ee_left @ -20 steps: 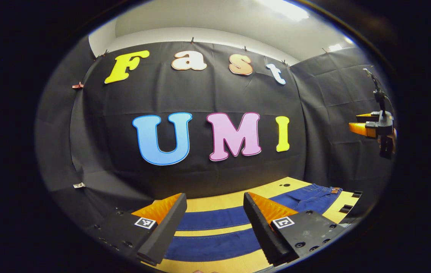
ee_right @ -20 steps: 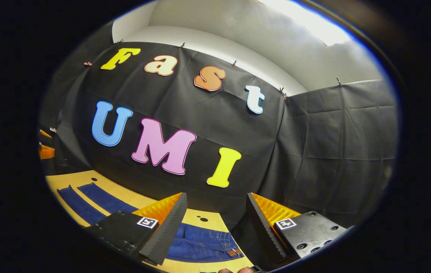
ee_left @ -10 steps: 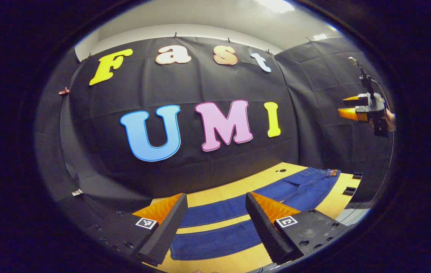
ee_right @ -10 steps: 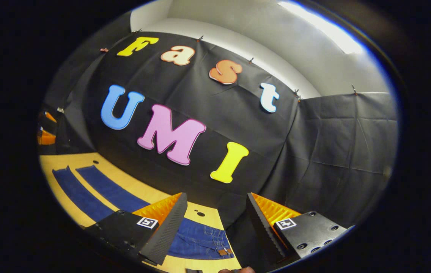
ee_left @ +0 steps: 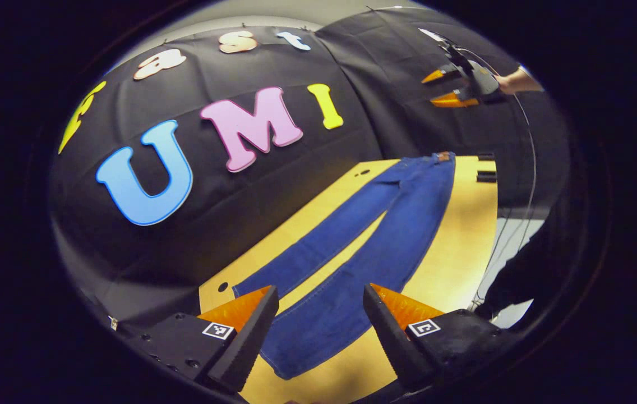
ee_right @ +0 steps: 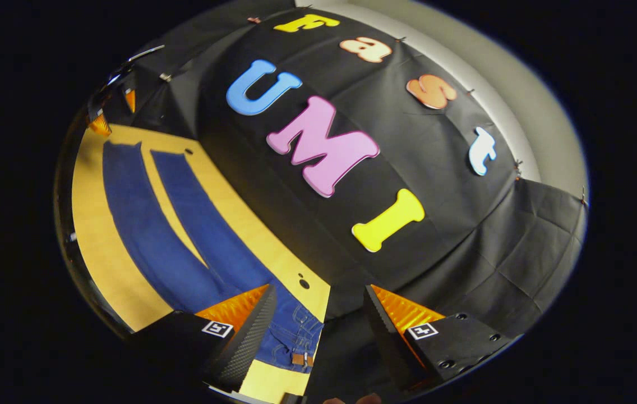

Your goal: Grasp the waist and the cuffs of the jeans and fold them to make the two legs overlap; first hold the waist and fold one-third of the jeans toward the cuffs, then hold the cuffs and fold the remaining one-third in the same direction to finish folding.

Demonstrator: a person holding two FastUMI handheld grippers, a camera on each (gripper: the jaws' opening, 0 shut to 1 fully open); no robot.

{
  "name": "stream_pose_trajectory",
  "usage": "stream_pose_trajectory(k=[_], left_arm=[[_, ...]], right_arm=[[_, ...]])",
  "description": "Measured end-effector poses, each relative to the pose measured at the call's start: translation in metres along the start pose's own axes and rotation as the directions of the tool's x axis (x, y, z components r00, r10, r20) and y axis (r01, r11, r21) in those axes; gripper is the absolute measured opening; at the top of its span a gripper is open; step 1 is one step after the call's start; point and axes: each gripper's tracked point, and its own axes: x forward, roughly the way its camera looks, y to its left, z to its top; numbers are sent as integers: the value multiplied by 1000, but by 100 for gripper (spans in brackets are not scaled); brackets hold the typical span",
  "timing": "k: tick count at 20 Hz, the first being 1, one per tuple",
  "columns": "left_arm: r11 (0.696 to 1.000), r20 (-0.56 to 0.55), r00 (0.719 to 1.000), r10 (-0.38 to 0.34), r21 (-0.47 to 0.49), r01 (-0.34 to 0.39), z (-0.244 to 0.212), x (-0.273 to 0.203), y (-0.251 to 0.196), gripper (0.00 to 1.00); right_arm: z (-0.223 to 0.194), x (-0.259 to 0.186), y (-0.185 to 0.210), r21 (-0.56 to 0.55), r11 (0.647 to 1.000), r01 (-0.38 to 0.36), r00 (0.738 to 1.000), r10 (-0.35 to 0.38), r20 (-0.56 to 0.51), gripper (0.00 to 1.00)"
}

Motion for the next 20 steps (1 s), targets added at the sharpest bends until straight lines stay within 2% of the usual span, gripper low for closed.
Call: stream_pose_trajectory(k=[3,6,8,10,12,13,15,18,20], left_arm=[[987,-145,987,-72,130,91,-53,25,-4,97],[940,-293,951,-98,287,185,-109,43,3,97],[908,-369,916,-157,310,281,-130,55,0,97],[852,-435,875,-214,355,385,-147,65,-2,97],[789,-493,836,-239,404,464,-166,61,-3,97],[772,-478,841,-254,424,474,-160,64,-5,97],[767,-470,840,-270,422,483,-161,72,-3,92],[793,-459,853,-250,409,452,-161,89,12,92],[798,-450,860,-241,412,439,-159,97,19,92]], right_arm=[[-52,29,20,-74,994,-81,993,75,-88,96],[-99,56,31,-189,973,-136,981,105,-163,96],[-121,66,49,-198,958,-208,967,170,-192,96],[-141,70,65,-208,937,-282,946,235,-225,96],[-164,74,78,-256,900,-353,922,287,-259,96],[-173,75,82,-284,879,-383,910,307,-277,96],[-194,76,91,-329,836,-439,886,344,-310,96],[-224,74,100,-402,755,-519,847,392,-358,96],[-241,69,105,-430,703,-566,819,420,-391,96]])
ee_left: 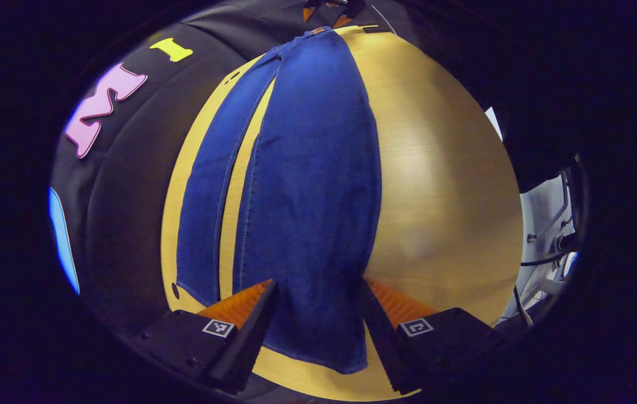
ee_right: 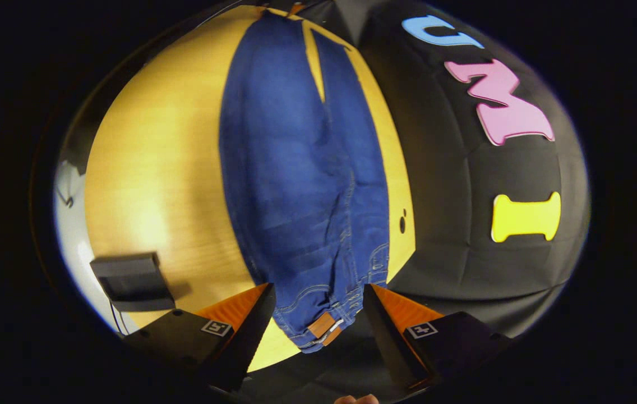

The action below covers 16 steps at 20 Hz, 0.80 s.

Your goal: Grasp the waist and the cuffs of the jeans and fold them to make the two legs overlap; first hold the waist and fold one-third of the jeans toward the cuffs, then hold the cuffs and fold the remaining one-third in the same direction to finish folding.

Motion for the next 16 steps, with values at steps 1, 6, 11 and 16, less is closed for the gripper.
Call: stream_pose_trajectory(k=[1,6,11,16], left_arm=[[1000,5,1000,5,11,-5,2,2,2,92],[998,17,1000,-10,58,9,5,4,7,91],[997,20,1000,9,75,-10,10,8,11,91],[997,-28,999,-40,69,41,4,13,-5,50]], right_arm=[[-5,3,6,-28,999,-21,1000,21,-9,96],[-25,33,15,-202,978,-61,997,51,-51,96],[-21,49,17,-166,983,-78,994,63,-93,79],[-25,51,30,-119,986,-116,986,100,-133,14]])
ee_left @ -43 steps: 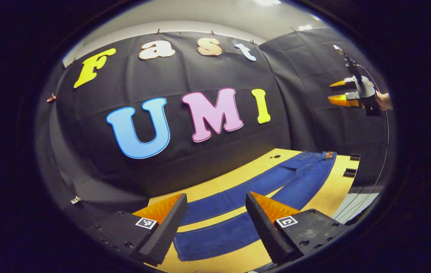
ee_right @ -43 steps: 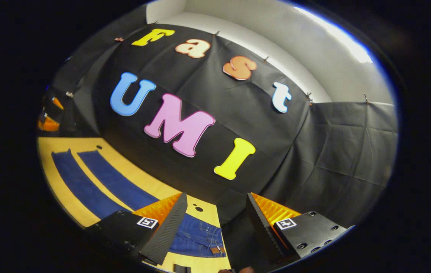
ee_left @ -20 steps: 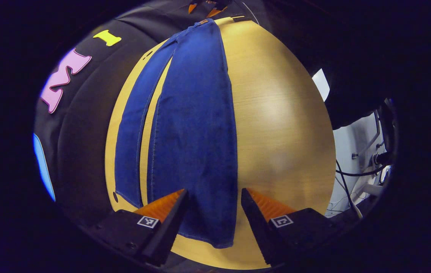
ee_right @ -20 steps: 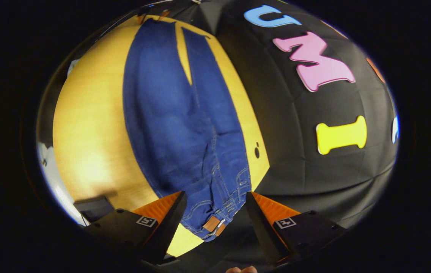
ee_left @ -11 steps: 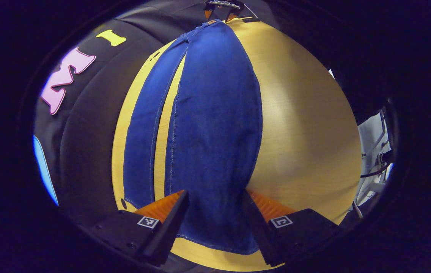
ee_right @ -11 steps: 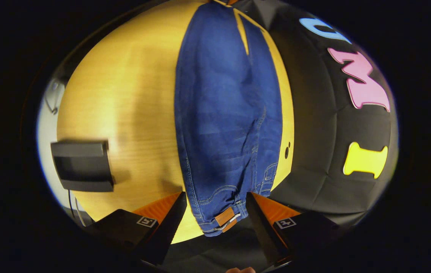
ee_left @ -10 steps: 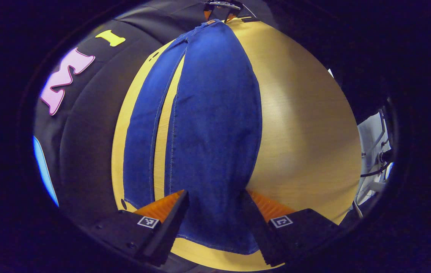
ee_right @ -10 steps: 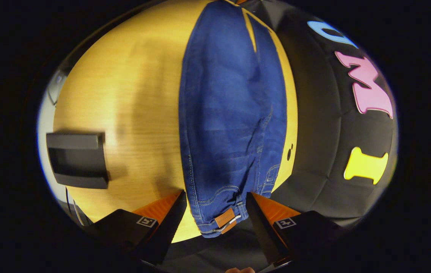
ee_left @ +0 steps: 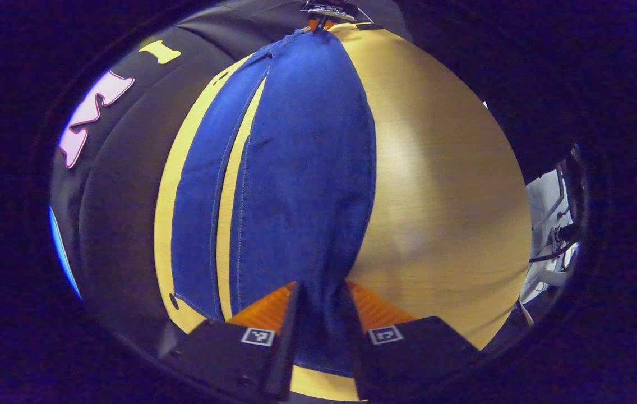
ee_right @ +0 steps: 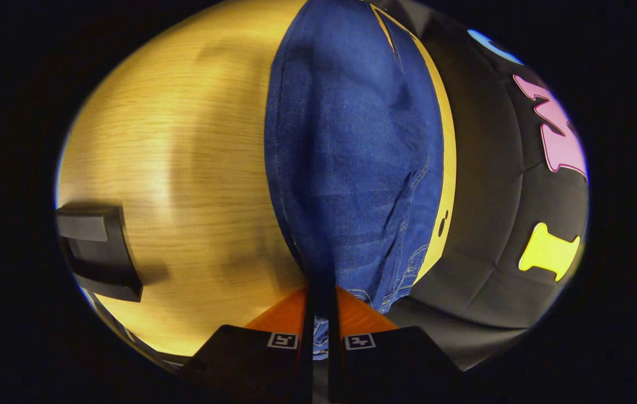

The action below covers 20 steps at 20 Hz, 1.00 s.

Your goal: Grasp the waist and the cuffs of the jeans and fold them to make the two legs overlap; first hold the waist and fold one-third of the jeans toward the cuffs, then hold the cuffs and fold the remaining one-third in the same direction to finish folding.

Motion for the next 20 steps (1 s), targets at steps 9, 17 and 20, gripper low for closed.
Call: stream_pose_trajectory(k=[9,17,20], left_arm=[[985,7,996,91,-148,-89,4,-10,37,6],[952,2,991,136,-279,-130,8,-14,51,6],[939,-13,979,205,-281,-201,9,-11,74,6]], right_arm=[[-5,-3,-5,340,939,-43,996,65,-54,6],[0,-51,-89,526,839,139,990,-138,-42,6],[4,-73,-151,574,785,233,965,-260,-36,6]])
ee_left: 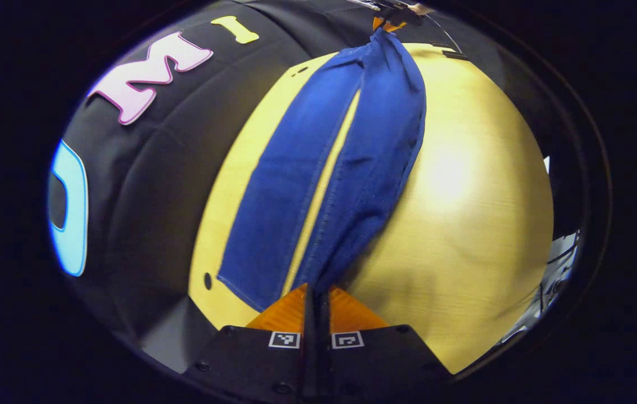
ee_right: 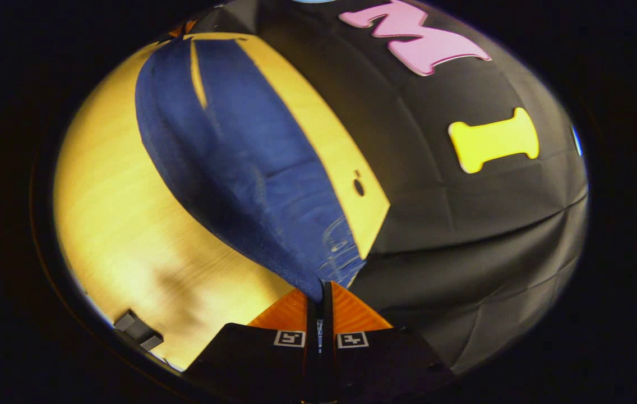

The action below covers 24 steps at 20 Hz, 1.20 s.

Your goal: Grasp the waist and the cuffs of the jeans and fold them to make the two legs overlap; first hold the waist and fold one-third of the jeans toward the cuffs, then hold the cuffs and fold the remaining one-third in the same direction to finish folding.

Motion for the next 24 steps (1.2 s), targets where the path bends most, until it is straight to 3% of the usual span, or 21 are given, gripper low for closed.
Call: stream_pose_trajectory(k=[4,6,9,11,13,14,16,18,20,21,22,23,24], left_arm=[[996,-25,1000,4,-85,-6,3,-2,14,6],[978,-20,999,-29,-209,24,6,5,17,6],[911,-18,993,-119,-399,102,15,14,6,6],[871,-24,986,-165,-474,134,17,24,9,6],[811,-60,965,-255,-557,180,15,30,-3,6],[801,-80,955,-286,-567,193,15,32,-5,6],[823,-110,944,-310,-528,208,16,37,0,6],[849,-151,937,-314,-486,206,16,41,6,7],[863,-170,943,-287,-473,177,8,46,16,22],[852,-169,942,-291,-493,175,5,44,17,53],[839,-160,942,-294,-515,174,2,45,19,70],[832,-157,943,-293,-529,170,0,48,19,79],[826,-166,946,-280,-544,149,-5,51,22,79]], right_arm=[[38,26,-44,53,996,68,996,-71,51,6],[52,45,-57,89,992,89,994,-94,61,6],[59,88,-66,160,983,88,995,-92,21,6],[58,117,-63,195,978,75,997,-71,-26,6],[59,148,-58,220,974,59,996,-44,-72,6],[57,163,-56,233,971,49,995,-27,-96,6],[55,187,-49,267,963,35,990,2,-138,10],[49,210,-37,294,956,22,983,34,-182,6],[42,225,-26,296,955,14,974,53,-219,6],[38,232,-20,291,957,10,968,64,-242,6],[36,237,-15,281,960,7,964,69,-258,6],[35,241,-10,272,962,5,960,72,-271,6],[34,242,-7,265,964,5,956,74,-284,6]])
